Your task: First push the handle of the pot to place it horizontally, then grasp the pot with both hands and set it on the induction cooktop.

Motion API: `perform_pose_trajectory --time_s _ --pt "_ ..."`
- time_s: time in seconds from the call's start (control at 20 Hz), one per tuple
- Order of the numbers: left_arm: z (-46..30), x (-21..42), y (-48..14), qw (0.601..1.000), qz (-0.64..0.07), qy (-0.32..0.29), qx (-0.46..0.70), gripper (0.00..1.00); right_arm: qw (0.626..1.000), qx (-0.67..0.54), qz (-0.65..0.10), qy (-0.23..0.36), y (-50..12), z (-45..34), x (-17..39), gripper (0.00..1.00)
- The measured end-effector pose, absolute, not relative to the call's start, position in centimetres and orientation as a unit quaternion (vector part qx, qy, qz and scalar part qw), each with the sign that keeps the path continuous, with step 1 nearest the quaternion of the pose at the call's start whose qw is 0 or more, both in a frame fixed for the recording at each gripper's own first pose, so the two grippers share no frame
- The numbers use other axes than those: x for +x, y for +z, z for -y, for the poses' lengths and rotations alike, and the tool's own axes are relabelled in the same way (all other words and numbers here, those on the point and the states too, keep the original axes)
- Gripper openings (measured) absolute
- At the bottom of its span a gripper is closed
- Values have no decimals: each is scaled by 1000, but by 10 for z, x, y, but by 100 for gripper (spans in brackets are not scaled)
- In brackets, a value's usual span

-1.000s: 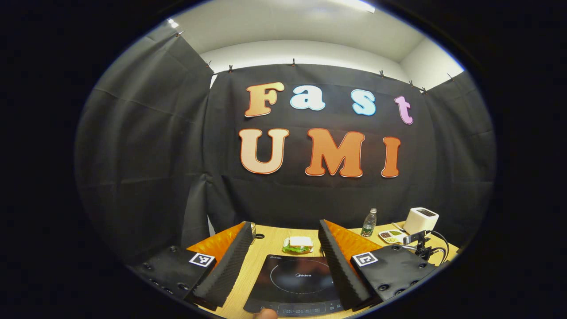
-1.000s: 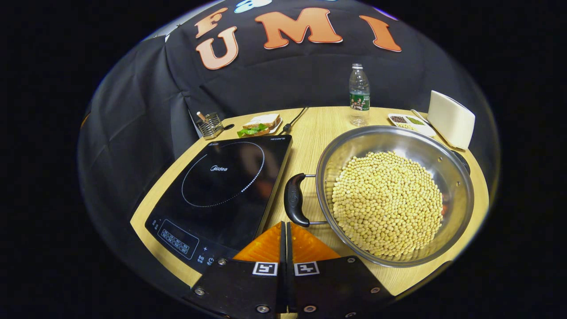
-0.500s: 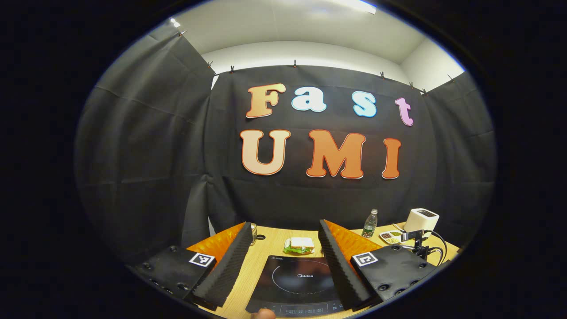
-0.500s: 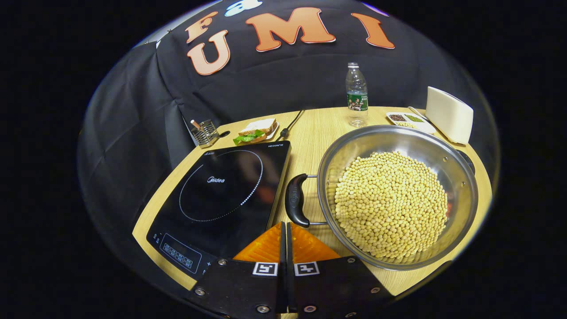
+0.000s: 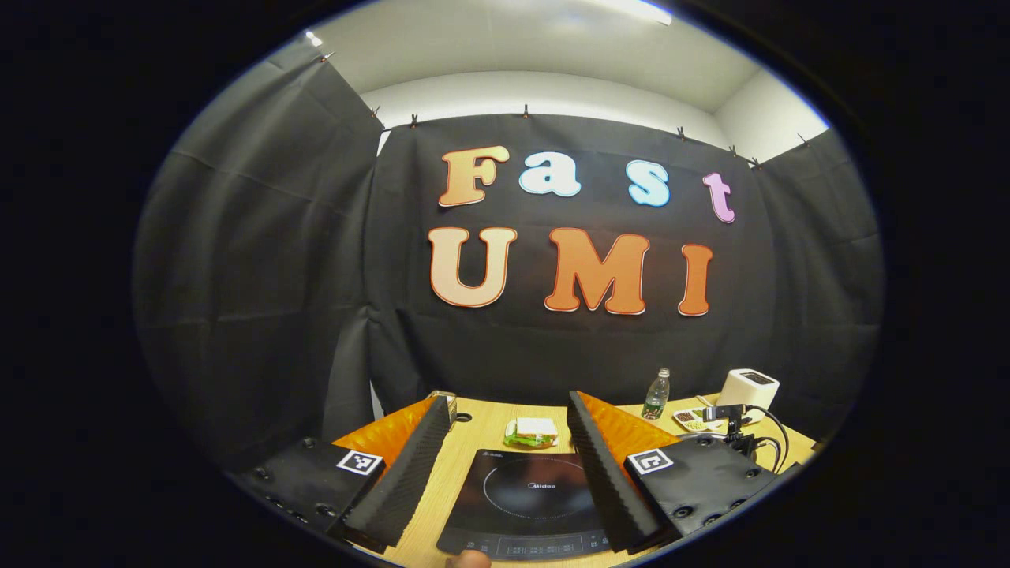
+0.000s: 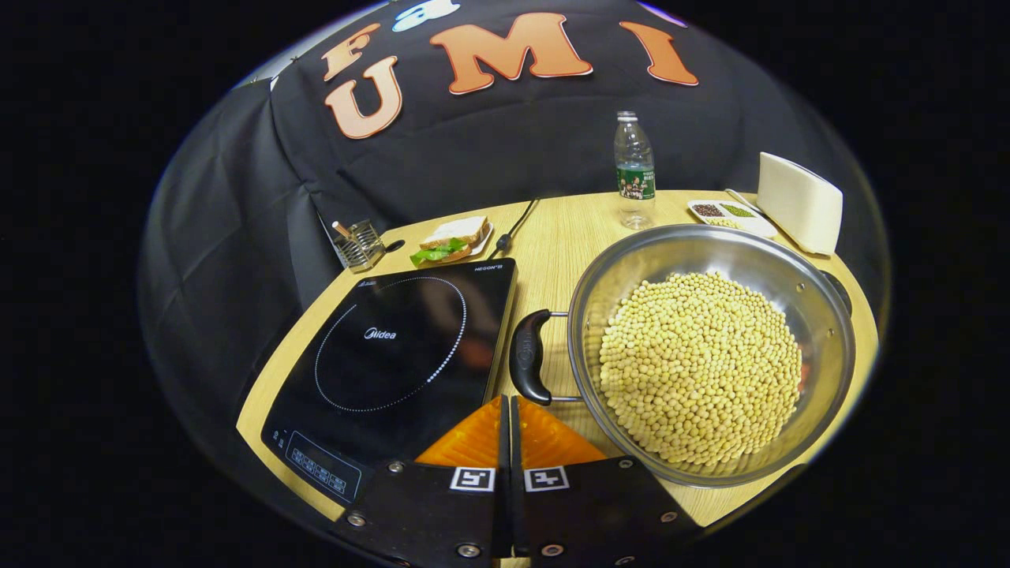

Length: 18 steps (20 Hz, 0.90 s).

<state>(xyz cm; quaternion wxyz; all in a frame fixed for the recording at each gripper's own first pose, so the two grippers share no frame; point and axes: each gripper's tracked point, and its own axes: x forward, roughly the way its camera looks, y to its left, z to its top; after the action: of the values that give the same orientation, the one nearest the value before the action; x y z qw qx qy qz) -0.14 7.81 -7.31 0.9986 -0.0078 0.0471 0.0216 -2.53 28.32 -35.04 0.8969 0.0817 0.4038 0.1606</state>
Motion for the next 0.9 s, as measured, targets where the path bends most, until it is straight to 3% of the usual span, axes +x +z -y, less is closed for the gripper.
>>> perform_pose_trajectory --time_s 0.5,0.9 --pt "-44 0 -89 997 -64 0 -38 98 921 79 -344 164 -293 -233 -39 0" --pt "27 25 -125 993 -100 -52 -43 98 944 70 -303 112 -272 -150 -27 4"
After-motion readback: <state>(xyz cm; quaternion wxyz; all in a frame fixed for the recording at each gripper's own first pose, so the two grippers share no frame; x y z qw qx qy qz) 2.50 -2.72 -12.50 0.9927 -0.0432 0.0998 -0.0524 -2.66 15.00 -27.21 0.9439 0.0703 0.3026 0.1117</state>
